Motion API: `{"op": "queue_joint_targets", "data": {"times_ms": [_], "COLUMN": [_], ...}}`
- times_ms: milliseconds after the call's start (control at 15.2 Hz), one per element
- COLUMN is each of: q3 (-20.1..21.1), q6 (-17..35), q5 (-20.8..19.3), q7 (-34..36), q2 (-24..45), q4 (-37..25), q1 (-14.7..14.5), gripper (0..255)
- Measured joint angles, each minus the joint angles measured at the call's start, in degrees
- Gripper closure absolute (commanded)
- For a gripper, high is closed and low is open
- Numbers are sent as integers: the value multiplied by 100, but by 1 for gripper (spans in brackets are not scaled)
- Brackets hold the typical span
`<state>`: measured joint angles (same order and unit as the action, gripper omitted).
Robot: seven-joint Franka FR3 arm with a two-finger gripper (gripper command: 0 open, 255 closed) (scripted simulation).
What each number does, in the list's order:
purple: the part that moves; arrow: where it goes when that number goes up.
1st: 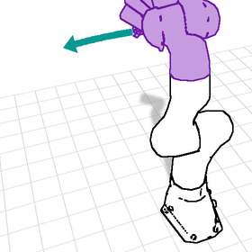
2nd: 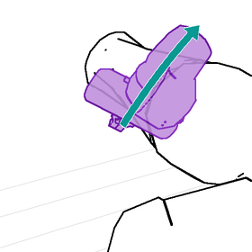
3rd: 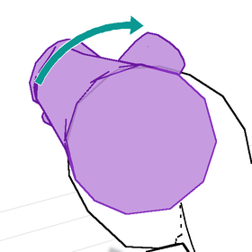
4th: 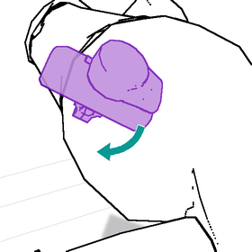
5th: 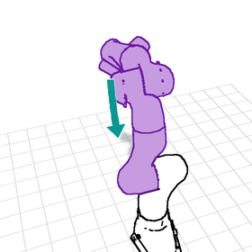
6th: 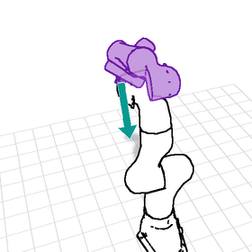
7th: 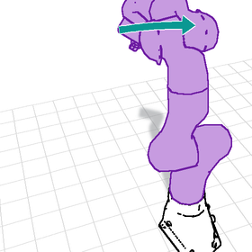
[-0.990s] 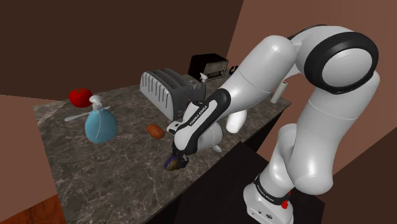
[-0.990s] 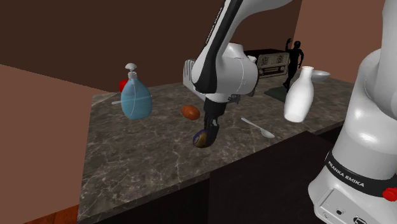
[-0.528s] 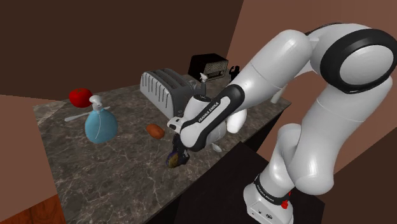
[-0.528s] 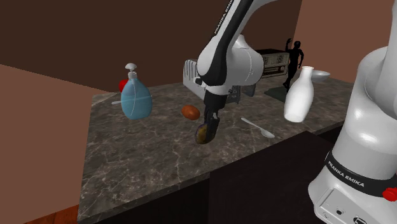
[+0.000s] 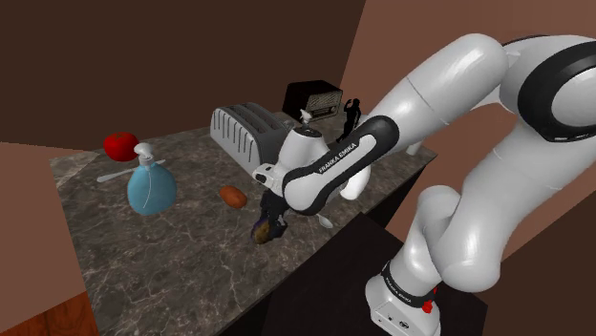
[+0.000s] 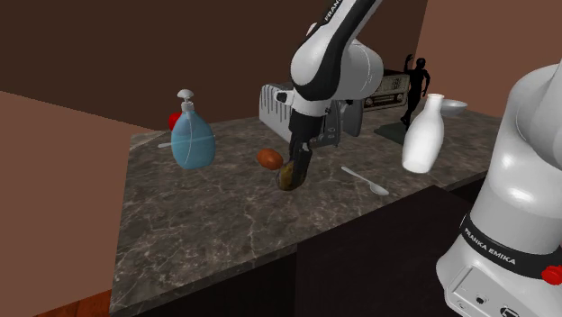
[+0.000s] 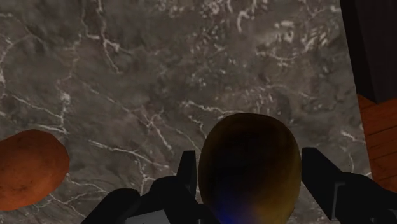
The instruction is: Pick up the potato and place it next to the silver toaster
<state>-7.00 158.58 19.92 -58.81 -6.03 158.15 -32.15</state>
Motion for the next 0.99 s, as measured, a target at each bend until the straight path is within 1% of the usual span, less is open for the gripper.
{"op": "queue_joint_targets", "data": {"times_ms": [264, 528, 990], "q3": [45, 94, 177], "q6": [-365, -759, -1417], "q5": [-357, -611, -886], "q7": [299, 519, 791], "q2": [-371, -706, -1234], "q4": [-13, -84, -229], "q1": [121, 230, 357], "gripper": [255, 255, 255]}}
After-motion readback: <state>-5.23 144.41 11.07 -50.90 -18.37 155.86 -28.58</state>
